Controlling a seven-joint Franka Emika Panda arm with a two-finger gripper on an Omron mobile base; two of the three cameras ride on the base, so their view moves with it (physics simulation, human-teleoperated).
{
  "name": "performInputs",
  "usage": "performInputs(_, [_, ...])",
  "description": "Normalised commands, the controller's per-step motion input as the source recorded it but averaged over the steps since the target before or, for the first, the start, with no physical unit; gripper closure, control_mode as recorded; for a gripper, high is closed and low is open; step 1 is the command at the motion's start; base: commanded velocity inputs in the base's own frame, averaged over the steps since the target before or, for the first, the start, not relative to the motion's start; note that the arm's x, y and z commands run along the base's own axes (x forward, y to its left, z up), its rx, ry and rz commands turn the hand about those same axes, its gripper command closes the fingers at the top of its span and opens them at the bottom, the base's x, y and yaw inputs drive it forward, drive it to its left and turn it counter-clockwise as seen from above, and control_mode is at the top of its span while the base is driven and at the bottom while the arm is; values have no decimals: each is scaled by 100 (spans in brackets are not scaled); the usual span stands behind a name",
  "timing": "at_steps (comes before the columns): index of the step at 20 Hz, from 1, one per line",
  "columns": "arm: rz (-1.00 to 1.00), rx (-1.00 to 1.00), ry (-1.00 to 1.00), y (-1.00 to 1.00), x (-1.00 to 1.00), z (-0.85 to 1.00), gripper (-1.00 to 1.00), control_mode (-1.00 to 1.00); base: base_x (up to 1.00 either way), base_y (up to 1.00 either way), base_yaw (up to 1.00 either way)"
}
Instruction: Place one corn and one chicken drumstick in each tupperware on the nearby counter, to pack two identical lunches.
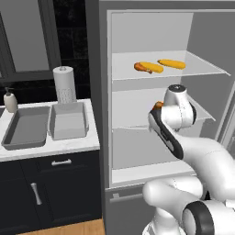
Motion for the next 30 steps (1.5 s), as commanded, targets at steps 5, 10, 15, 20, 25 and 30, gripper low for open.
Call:
performInputs(5, [18,0,-28,-25,28,51,-100,-100,0,0,0])
performInputs(10, [26,2,-1,-58,55,53,-100,-100,0,0,0])
performInputs(15, [19,14,-15,-74,29,-4,-100,-100,0,0,0])
performInputs(20, [3,12,-21,-23,46,3,-100,-100,0,0,0])
performInputs(25, [0,3,-4,0,50,24,-100,-100,0,0,0])
performInputs(30, [-5,-3,8,7,17,0,-100,-100,0,0,0])
